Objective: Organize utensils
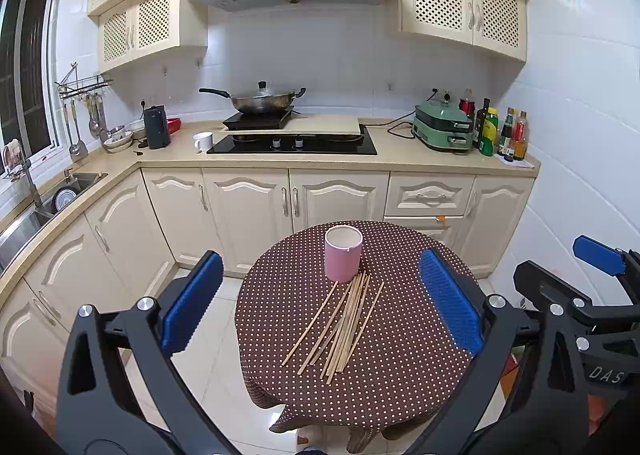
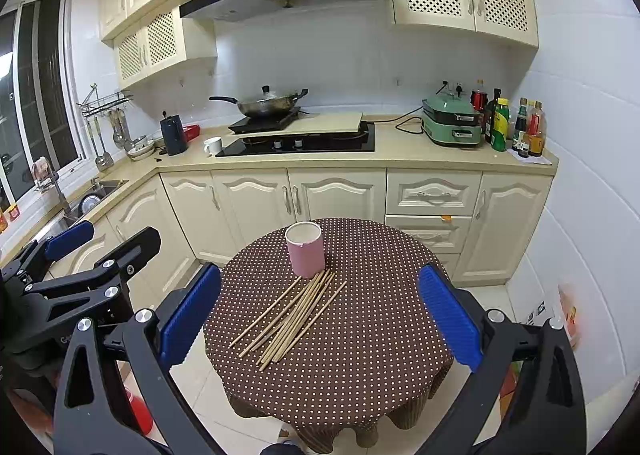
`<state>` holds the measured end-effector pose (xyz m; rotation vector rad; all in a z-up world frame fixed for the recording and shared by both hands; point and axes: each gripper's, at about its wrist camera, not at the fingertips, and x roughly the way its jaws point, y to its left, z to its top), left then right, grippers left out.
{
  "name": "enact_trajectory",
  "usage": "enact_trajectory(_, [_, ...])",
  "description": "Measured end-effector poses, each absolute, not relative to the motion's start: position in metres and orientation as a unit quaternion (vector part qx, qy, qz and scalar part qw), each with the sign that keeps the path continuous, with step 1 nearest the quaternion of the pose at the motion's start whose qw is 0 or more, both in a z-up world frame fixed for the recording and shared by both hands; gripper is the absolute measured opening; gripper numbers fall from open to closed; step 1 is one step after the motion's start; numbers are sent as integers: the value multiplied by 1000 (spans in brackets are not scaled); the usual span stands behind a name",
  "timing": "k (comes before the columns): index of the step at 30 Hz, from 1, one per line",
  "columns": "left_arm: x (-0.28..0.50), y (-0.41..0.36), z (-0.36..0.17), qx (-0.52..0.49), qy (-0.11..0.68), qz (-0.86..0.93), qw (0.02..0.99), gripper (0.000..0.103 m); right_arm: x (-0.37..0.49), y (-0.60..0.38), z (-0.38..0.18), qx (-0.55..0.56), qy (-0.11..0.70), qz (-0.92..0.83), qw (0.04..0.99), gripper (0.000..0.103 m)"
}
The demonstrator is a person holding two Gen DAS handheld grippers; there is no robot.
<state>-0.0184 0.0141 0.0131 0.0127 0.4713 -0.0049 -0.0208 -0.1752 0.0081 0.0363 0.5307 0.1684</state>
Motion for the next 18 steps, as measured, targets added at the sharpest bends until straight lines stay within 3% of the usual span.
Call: enact_trajectory(18, [-22,16,16,16,223,1,975,96,-23,-176,5,19,265,89,960,95])
